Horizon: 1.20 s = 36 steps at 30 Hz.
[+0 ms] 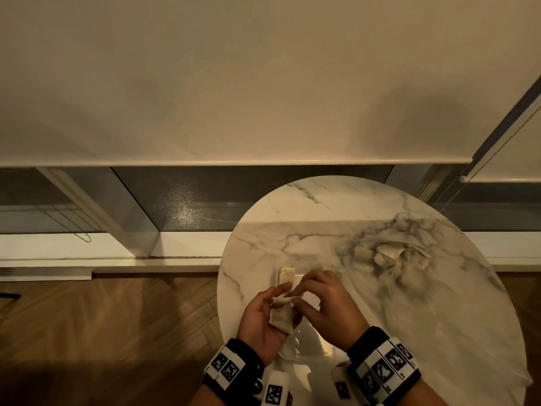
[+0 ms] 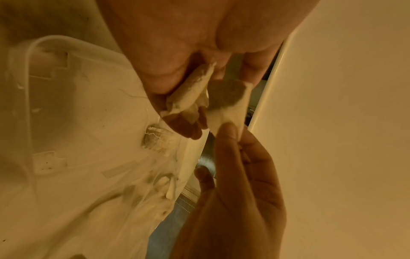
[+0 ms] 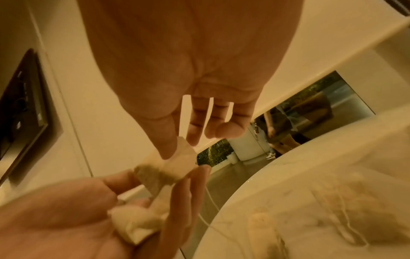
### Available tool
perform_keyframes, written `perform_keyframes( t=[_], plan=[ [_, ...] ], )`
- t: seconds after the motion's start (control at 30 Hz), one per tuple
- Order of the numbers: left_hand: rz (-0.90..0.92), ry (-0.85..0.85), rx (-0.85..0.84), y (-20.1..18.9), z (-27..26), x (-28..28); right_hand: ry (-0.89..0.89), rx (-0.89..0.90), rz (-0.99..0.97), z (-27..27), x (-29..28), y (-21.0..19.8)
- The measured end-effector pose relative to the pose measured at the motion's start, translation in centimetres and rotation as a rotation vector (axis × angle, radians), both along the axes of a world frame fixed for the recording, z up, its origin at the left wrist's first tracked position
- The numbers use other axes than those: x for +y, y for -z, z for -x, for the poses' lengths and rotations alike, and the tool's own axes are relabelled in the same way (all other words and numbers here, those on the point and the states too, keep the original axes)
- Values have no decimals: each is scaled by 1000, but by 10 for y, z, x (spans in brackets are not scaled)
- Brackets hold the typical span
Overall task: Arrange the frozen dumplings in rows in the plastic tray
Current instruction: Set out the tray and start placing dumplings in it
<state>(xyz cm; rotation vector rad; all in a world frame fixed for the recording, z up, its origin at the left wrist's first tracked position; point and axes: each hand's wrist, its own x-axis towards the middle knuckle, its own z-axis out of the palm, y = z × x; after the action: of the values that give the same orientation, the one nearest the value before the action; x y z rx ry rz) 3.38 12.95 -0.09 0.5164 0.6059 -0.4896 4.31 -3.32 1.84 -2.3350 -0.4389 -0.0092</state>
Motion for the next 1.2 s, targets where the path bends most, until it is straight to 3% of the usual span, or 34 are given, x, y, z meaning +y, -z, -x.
perform_keyframes(
  t=[0.13, 0.23, 0.47, 0.63, 0.87, 1.0, 1.2],
  plan=[
    [-18, 3, 32, 5, 1, 3, 172, 249, -389, -6, 3, -10],
    [-74, 10, 71, 9, 1, 5, 231, 391, -573, -12, 3, -12],
    [-152, -43, 124, 19, -3, 12, 307, 599, -696, -21, -2, -12],
    [-200, -96, 125, 29, -4, 22, 312, 616, -502, -35, -3, 5],
    [-207, -152, 166, 43, -5, 36, 38, 584, 185, -71, 0, 55],
    [-206, -162, 180, 42, -5, 41, -44, 609, 292, -87, 12, 72],
    [-173, -202, 215, 41, -1, 53, -2, 496, 326, -96, 23, 83]
  ],
)
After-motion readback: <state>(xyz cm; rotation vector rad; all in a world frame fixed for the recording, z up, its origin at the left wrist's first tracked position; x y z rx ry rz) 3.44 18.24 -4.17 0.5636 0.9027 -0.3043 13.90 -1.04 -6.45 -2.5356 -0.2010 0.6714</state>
